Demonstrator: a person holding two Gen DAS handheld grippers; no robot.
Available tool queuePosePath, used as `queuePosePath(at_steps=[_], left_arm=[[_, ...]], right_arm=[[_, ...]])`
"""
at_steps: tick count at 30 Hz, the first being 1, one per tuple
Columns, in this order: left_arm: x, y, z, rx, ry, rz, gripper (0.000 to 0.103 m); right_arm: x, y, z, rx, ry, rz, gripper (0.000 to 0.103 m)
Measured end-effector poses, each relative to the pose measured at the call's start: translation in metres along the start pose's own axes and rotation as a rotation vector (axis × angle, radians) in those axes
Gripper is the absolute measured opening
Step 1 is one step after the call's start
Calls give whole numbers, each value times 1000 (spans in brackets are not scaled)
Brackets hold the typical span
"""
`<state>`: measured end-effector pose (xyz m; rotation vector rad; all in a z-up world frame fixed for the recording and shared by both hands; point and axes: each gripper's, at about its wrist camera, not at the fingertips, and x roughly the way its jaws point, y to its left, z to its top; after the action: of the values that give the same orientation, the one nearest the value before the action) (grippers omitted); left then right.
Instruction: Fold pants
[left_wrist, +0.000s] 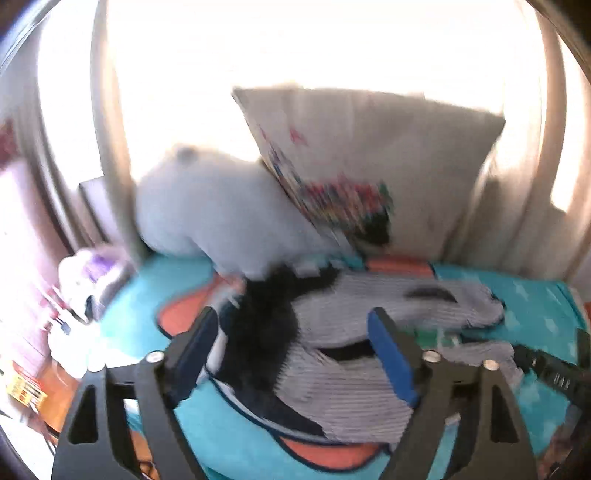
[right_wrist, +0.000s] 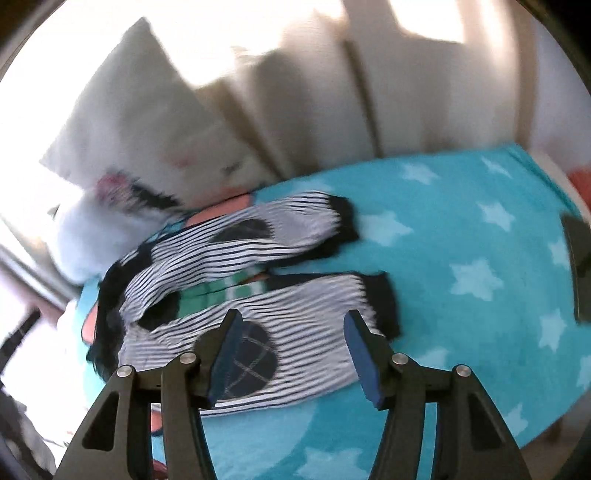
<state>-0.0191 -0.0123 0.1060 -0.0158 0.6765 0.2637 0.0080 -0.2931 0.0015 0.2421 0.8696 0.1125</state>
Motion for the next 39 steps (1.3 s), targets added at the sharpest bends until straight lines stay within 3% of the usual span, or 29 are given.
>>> queuePosePath(at_steps=[4,8,18,22,26,33,39], left_arm=[[-26,6,11,-2,-95,46,97],[-40,4,17,9,-129,63,101],[-27,-13,12,53,-44,13,102],[-4,-28,-2,100,73,23,102],[12,-38,-13,103,172,-21,102],[15,-49,-12,109,191,-81,102],[10,-54,-6,113,138,-154,102]], right_arm=[[-1,29,-3,-100,-24,28,66],[0,44,-8,-155,-28,42,67],[20,47,-24,-161,46,22,67],[28,39,-29,-143,81,-14,67],[28,31,-27,-127,87,-29,67],[28,26,-18,-116,68,-37,67],[32,31,-15,-129,56,-36,67]])
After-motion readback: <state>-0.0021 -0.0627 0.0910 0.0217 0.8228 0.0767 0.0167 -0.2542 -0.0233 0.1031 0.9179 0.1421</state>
